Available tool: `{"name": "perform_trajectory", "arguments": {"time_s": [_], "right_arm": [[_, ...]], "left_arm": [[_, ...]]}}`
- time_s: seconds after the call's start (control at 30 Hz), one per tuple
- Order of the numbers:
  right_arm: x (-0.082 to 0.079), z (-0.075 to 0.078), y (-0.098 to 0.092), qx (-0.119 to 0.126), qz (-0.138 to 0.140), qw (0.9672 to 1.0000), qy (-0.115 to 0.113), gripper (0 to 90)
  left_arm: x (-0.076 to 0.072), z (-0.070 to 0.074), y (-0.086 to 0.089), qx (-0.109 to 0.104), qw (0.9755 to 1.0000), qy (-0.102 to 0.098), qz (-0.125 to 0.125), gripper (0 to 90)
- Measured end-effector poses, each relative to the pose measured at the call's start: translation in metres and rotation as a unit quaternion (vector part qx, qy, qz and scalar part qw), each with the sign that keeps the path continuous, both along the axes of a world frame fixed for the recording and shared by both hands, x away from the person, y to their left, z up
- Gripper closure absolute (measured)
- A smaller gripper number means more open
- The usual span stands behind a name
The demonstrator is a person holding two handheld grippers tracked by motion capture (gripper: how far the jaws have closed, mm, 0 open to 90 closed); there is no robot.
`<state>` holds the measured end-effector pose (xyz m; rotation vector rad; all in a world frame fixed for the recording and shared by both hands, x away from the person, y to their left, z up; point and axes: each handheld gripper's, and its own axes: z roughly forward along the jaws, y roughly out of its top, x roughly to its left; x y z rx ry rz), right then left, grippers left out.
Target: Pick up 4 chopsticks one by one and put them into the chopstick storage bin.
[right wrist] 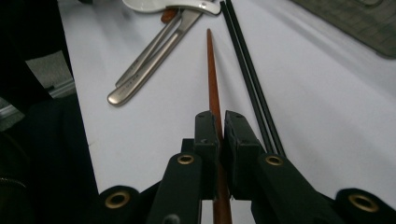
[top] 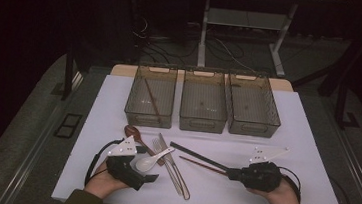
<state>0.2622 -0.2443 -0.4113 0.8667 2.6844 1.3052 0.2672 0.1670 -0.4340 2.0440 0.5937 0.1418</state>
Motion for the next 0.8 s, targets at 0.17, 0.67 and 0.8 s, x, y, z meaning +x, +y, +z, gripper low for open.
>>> {"name": "perform_trajectory", "arguments": {"time_s": [0.17,0.67,0.8], "right_arm": [[0.002,0.006,-0.002,0.013,-0.004,0.9999,-0.007,84.5],[0.022,0.028,0.001,0.038,-0.015,0.9987,-0.029,84.4],[0.027,0.031,0.004,0.039,-0.018,0.9986,-0.031,84.4]], "left_arm": [[0.0,0.0,0.0,0.0,1.0,0.0,0.0,0.0],[0.001,0.0,0.0,0.0,1.0,0.001,0.0,0.0],[0.001,0.0,0.0,0.0,1.0,0.001,0.001,0.0]]}}
